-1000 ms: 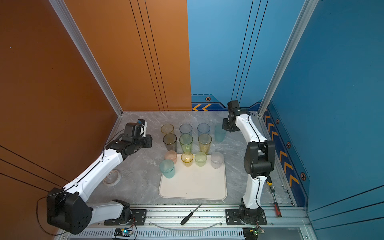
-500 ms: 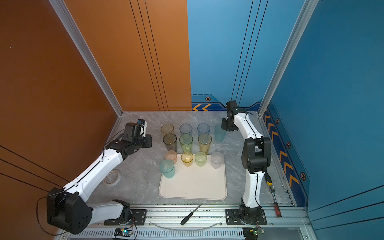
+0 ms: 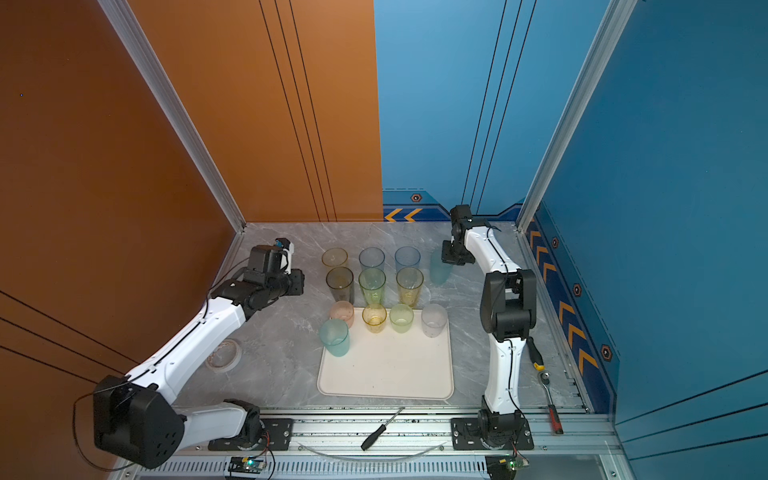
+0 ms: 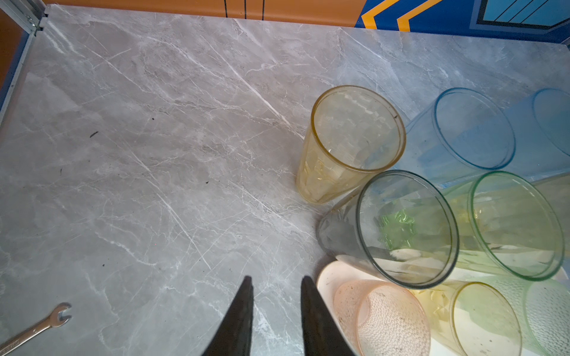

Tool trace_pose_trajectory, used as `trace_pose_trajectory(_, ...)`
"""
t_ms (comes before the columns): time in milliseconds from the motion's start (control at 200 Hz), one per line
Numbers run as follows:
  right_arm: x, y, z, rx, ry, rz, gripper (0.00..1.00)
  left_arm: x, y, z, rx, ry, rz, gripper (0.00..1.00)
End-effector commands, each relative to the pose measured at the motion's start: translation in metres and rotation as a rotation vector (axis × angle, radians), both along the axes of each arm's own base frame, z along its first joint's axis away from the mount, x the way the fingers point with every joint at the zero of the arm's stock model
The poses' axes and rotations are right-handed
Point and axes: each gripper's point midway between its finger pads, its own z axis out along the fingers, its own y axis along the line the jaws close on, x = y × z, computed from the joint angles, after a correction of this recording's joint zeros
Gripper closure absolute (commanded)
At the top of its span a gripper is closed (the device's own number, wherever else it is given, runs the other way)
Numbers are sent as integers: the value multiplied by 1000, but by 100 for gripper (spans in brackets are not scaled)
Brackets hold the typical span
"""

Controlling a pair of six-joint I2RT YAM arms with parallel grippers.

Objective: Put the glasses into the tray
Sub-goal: 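Carry second teal frosted cup with right gripper onto the tray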

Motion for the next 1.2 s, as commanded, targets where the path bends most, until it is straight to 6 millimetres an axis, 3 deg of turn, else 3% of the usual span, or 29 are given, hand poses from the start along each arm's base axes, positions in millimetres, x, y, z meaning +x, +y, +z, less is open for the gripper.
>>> trace_pose_trajectory(0, -6, -6, 7, -16, 11, 2, 95, 1, 4, 10, 20, -17, 6, 71)
trace_pose_trajectory(85, -10, -10, 7, -38, 13, -3, 97, 0, 5, 12, 19, -21, 5, 71)
trace_pose_trajectory(105, -12, -11, 19, -42, -12, -5, 97, -1, 5, 13, 19, -23, 5, 71)
trace_pose_trajectory(330, -37, -26, 48, -96, -91, -41, 100, -4, 3, 9, 14, -12, -1, 71)
trace_pose_trajectory(516, -66, -30, 102, -79, -250, -63, 100, -7, 7, 10, 28, -21, 15, 71)
trace_pose_trajectory(586, -82, -23, 133, -55, -335, -45, 100, -7, 8, 13, 29, -32, 21, 71)
trace_pose_trajectory(651, -98, -2, 155, -23, -386, 24, 100, -5, 8, 16, 26, -46, 30, 71)
trace_pose_trajectory(666, -102, 4, 159, -18, -395, 43, 100, -9, 9, 5, 31, -24, 29, 71)
trace_pose_trajectory(726, -120, 29, 173, -10, -414, 134, 100, -8, 8, 5, 24, -30, 30, 71)
trace_pose_trajectory(896, -170, 97, 188, -52, -413, 391, 100, -4, 3, 8, 4, -51, 25, 71)
trace_pose_trajectory(1001, -195, 130, 176, -50, -357, 515, 100, -3, 1, 8, 4, -52, 22, 71)
trace_pose_trajectory(1192, -238, 187, 129, -89, -186, 733, 100, -1, -2, 8, 2, -49, 14, 71)
